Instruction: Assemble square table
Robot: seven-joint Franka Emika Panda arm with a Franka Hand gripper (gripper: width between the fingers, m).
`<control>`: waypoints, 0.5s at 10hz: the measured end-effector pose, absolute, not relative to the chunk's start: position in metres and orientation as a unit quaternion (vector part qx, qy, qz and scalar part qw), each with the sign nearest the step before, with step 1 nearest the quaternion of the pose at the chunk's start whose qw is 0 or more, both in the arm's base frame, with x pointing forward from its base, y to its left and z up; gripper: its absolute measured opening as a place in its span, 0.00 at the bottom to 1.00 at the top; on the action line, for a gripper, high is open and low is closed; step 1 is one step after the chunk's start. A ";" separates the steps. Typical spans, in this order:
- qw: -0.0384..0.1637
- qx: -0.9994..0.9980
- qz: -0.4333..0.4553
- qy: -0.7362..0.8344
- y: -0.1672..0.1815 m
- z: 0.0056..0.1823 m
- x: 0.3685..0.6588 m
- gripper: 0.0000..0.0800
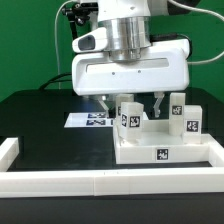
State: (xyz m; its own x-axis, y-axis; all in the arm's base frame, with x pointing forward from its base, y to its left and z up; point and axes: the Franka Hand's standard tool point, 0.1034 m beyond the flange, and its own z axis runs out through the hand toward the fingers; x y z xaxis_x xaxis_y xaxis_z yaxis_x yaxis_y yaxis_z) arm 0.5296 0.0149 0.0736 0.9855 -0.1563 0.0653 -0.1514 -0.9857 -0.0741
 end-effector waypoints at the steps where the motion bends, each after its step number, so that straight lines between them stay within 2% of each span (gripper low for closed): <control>1: 0.026 -0.999 -0.037 0.023 0.014 0.073 0.529 0.81; 3: 0.009 -0.995 -0.046 -0.085 0.015 0.075 0.533 0.81; 5: 0.000 -0.987 -0.046 -0.157 0.013 0.076 0.534 0.81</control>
Offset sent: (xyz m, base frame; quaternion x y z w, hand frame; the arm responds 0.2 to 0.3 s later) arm 0.0054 0.0018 0.0072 -0.0268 0.0059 -0.2081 0.9777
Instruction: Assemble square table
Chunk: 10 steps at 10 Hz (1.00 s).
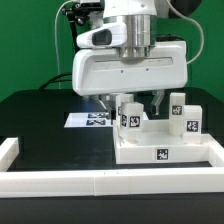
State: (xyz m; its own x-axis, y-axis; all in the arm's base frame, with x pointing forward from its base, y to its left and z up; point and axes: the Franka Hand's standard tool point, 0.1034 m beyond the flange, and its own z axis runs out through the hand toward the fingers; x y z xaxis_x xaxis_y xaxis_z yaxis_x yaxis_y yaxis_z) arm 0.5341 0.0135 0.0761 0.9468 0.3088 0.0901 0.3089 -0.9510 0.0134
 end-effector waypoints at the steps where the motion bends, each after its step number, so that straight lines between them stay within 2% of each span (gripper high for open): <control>1: 0.000 -0.984 -0.046 -0.173 0.012 0.076 0.534 0.81; 2: 0.000 -0.985 -0.046 -0.168 0.013 0.076 0.534 0.66; 3: 0.000 -0.985 -0.046 -0.168 0.012 0.076 0.534 0.46; 4: 0.000 -0.985 -0.046 -0.168 0.012 0.076 0.534 0.46; 5: 0.000 -0.985 -0.046 -0.168 0.012 0.076 0.534 0.36; 10: 0.002 -0.991 -0.046 -0.126 0.012 0.076 0.534 0.36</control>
Offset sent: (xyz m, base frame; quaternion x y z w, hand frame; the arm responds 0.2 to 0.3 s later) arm 0.0000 0.0000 0.0000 0.0000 0.0000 0.0000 1.0000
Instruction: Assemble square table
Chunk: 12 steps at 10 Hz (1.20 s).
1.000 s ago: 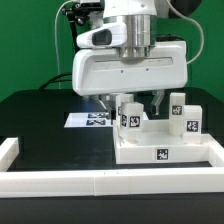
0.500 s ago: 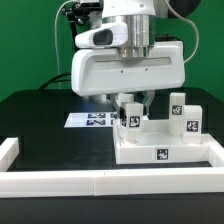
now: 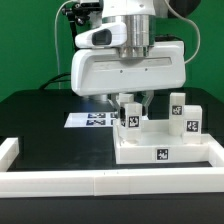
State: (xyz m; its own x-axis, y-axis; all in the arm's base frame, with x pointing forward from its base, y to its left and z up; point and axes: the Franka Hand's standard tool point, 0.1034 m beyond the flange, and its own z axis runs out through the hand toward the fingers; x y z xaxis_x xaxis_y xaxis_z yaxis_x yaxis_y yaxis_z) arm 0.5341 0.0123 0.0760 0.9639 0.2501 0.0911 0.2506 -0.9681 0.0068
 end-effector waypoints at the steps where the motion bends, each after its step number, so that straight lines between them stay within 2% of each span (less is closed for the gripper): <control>1: 0.004 -0.995 -0.046 -0.086 0.012 0.076 0.534 0.36; 6: 0.018 -0.986 -0.053 0.157 0.011 0.075 0.534 0.36; 12: 0.047 -0.911 -0.045 0.407 0.008 0.074 0.533 0.36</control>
Offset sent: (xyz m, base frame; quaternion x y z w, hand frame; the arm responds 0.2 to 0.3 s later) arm -0.0097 -0.0009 -0.0035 -0.0102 0.0071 0.2653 0.9641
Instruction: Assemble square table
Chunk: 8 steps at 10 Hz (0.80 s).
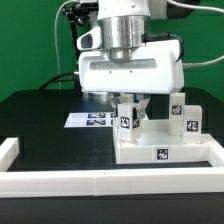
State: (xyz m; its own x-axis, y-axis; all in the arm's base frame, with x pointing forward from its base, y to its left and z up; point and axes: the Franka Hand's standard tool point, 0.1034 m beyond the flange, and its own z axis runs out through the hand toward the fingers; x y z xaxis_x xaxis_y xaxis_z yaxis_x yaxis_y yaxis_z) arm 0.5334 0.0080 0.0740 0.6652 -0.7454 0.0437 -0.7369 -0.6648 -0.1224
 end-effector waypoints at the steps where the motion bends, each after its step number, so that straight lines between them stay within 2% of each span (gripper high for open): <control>1: 0.048 -0.905 -0.044 0.420 0.008 0.074 0.533 0.36; 2: 0.051 -0.897 -0.043 0.437 0.009 0.074 0.533 0.50; 3: 0.049 -0.908 -0.044 0.414 0.009 0.074 0.533 0.50; 4: 0.046 -0.922 -0.046 0.383 0.011 0.075 0.534 0.73; 5: 0.045 -0.935 -0.047 0.349 0.014 0.075 0.536 0.73; 6: 0.043 -0.951 -0.049 0.304 0.014 0.075 0.536 0.79; 8: 0.034 -0.977 -0.053 0.203 0.015 0.076 0.536 0.81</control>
Offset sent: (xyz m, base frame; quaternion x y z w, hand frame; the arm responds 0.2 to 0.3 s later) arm 0.0056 0.0017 0.0035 -0.0238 0.0137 -0.1772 0.9838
